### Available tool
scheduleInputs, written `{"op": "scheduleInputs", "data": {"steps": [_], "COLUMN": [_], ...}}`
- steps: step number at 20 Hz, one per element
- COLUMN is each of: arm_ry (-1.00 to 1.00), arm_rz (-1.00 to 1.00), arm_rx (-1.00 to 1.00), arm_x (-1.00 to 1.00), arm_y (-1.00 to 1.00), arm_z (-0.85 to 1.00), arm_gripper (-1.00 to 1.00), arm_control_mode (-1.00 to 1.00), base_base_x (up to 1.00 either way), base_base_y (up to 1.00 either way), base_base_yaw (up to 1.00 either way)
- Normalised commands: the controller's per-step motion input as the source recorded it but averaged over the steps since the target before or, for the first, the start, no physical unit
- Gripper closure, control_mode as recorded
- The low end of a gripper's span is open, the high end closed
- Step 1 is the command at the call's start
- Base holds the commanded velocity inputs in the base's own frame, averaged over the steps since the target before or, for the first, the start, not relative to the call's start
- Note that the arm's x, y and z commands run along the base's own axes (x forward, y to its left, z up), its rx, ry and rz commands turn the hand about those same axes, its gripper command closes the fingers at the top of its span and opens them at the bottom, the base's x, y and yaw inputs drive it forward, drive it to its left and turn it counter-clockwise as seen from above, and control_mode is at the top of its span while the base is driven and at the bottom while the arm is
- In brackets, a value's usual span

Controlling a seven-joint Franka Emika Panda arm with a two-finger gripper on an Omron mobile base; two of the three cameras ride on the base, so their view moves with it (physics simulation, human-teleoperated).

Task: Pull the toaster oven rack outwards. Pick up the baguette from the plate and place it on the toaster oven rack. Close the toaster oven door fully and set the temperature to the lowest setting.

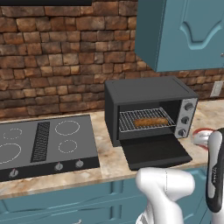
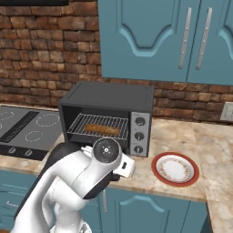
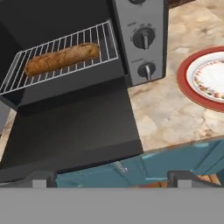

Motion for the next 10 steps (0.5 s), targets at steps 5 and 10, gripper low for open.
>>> {"op": "scheduleInputs", "data": {"steps": [5, 10], "arm_ry": [-0.38, -0.25], "arm_rz": [0.13, 0.21], "arm_rx": [-0.05, -0.07], "arm_x": [-0.26, -0.01], "arm_y": [0.0, 0.0], "arm_z": [0.0, -0.01], "arm_gripper": [-1.0, -1.0], "arm_control_mode": [-1.0, -1.0], "base_base_x": [0.0, 0.0], "base_base_y": [0.0, 0.0], "base_base_yaw": [0.0, 0.0]}}
